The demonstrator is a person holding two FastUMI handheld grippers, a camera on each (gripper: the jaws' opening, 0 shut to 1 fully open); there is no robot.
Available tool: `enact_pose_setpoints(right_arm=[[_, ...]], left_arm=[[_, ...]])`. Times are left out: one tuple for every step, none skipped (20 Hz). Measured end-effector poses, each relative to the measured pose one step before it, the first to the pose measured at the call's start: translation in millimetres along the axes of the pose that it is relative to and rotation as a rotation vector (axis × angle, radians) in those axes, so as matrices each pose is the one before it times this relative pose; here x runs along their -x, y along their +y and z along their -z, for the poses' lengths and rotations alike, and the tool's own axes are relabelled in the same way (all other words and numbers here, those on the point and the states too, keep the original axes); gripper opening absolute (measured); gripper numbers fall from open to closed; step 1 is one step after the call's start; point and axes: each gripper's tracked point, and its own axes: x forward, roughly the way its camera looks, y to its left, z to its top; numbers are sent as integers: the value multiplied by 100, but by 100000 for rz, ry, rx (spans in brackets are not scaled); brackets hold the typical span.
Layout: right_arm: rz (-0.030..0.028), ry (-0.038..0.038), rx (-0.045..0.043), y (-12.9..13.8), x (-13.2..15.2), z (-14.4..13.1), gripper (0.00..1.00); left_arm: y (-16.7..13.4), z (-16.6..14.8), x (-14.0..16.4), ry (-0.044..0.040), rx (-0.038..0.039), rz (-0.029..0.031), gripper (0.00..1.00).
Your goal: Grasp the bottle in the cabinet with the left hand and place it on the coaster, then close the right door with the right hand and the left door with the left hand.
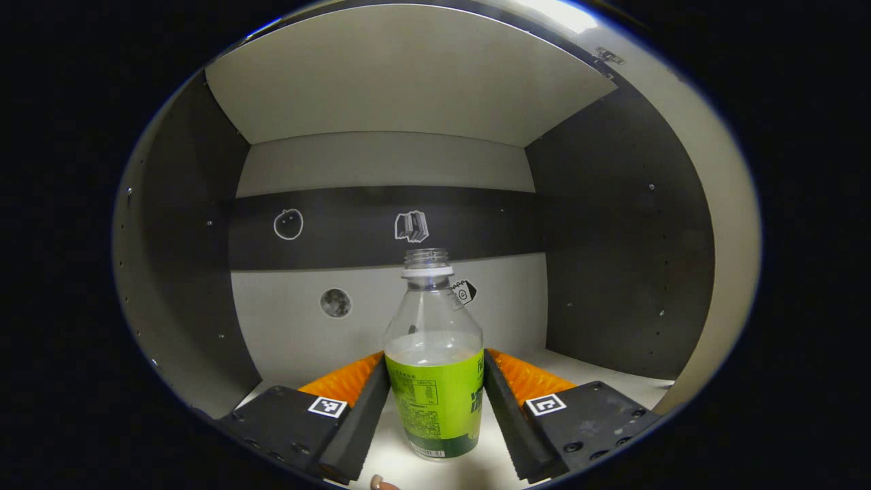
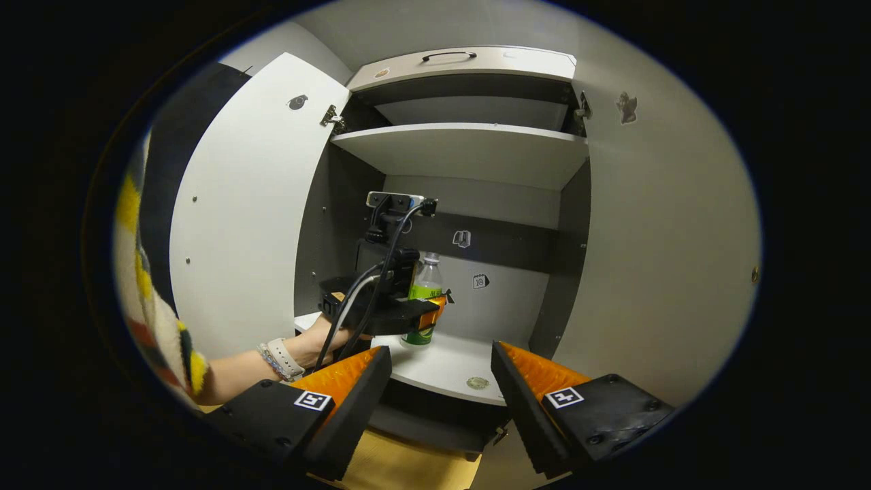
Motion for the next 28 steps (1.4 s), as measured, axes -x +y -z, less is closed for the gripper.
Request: enact_pose_setpoints(right_arm=[[141, -110, -647, -110, -76, -62, 98], [92, -263, -768, -44, -4, -78, 98], [106, -386, -707, -44, 80, -86, 98], [266, -553, -440, -156, 125, -83, 98], [371, -632, -83, -78, 27, -188, 98], [609, -811, 399, -33, 38, -202, 98], [618, -1092, 742, -38, 68, -220, 98], [645, -772, 1030, -66, 72, -110, 98], [968, -75, 1263, -151, 180, 132, 98], [747, -41, 1158, -135, 214, 135, 98], [847, 657, 647, -118, 202, 269, 98], [899, 1176, 224, -218, 314, 411, 98], [1117, 945, -196, -252, 470, 255, 98], [1551, 329, -483, -255, 494, -12, 98], [1437, -411, -567, -255, 676, -117, 98], [1284, -626, -307, -99, 734, -144, 98], [1359, -678, 343, -179, 724, -306, 98], [836, -655, 743, 14, 827, -360, 98], [1164, -989, 971, -44, 867, -432, 98], [657, -1183, 254, 105, 846, -484, 98], [138, -848, -294, 228, 895, -474, 98], [-449, -375, -1, 319, 887, -239, 97], [-507, -219, 639, 382, 860, -219, 98], [38, 204, 991, 102, 776, -220, 98], [364, 110, 813, 142, 870, -168, 98], [619, 240, -3, 118, 836, -169, 98], [774, 429, -701, 72, 807, -98, 98], [838, 742, -684, 95, 833, 52, 98]], left_arm=[[-72, -207, 133, -557, 1395, 639, 79], [-92, -341, 214, -894, 1448, 328, 79], [-68, -353, 328, -961, 1306, 238, 79], [50, -342, 412, -489, 617, 362, 79], [160, -339, 351, -20, -359, 237, 79], [-30, -44, 472, 485, -892, 71, 79], [17, -205, 574, 580, -862, -38, 79], [45, -189, 736, 273, -419, -133, 79], [7, -369, 887, -496, 473, -68, 78], [-406, -273, 876, -270, 945, 1473, 79], [-385, -309, 954, 17, 778, 1019, 79], [-92, -202, 890, -92, 246, 444, 79], [-257, -255, 1060, 46, -136, 481, 79], [-352, -208, 1121, -241, -226, 831, 79], [-420, -308, 1228, -395, -78, 938, 79], [-537, -166, 1341, -423, 80, 1421, 79], [-619, -112, 1332, -157, 311, 1557, 79], [-444, -56, 1242, 146, 431, 622, 79], [-343, 56, 1392, 362, 325, 405, 79], [-575, 15, 1335, 283, 211, 794, 79], [-606, 161, 1420, 294, 228, 858, 78], [-643, 142, 1456, 149, 104, 1053, 79], [-635, 258, 1495, 144, 34, 1049, 79], [-641, 312, 1437, 655, 237, 919, 79], [-715, 521, 1452, 960, 447, 1390, 78], [-751, 442, 1339, 679, 746, 1140, 78], [-746, 665, 1283, 851, 743, 1290, 78], [-685, 638, 1193, 1029, 653, 1137, 78]])
